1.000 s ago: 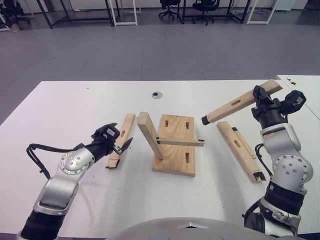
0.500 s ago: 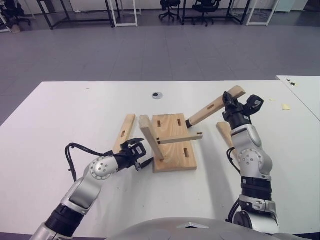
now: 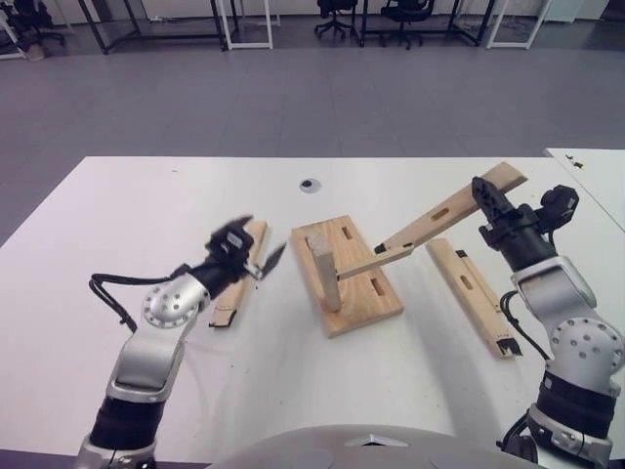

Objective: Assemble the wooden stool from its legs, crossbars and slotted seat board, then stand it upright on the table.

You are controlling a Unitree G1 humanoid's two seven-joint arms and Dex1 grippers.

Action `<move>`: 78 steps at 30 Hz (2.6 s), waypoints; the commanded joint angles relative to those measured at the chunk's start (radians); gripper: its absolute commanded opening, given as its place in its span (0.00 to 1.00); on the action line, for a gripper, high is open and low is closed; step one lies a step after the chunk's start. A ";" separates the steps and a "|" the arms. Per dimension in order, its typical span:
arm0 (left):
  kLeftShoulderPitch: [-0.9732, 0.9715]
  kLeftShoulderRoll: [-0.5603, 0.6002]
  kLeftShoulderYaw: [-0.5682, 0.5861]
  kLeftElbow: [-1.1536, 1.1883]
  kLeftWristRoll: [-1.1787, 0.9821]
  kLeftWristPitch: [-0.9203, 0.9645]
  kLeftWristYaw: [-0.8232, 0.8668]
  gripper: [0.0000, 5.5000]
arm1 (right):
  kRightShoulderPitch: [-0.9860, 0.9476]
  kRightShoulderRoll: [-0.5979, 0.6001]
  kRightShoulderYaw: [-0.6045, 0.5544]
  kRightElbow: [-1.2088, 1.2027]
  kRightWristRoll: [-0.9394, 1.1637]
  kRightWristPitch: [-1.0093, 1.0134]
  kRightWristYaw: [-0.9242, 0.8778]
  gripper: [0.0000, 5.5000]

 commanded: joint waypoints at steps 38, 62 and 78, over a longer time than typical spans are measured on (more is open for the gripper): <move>-0.095 -0.012 -0.168 -0.201 -0.069 0.111 0.161 0.79 | 0.255 -0.126 0.436 -0.163 -0.461 -0.066 0.078 0.19; -0.101 0.025 -0.277 -0.155 0.084 0.070 0.131 0.79 | 0.179 -0.097 0.377 -0.203 -0.437 -0.031 0.127 0.44; -0.094 0.018 -0.295 -0.142 0.098 0.059 0.128 0.79 | 0.117 -0.077 0.435 -0.182 -0.469 0.021 0.123 0.44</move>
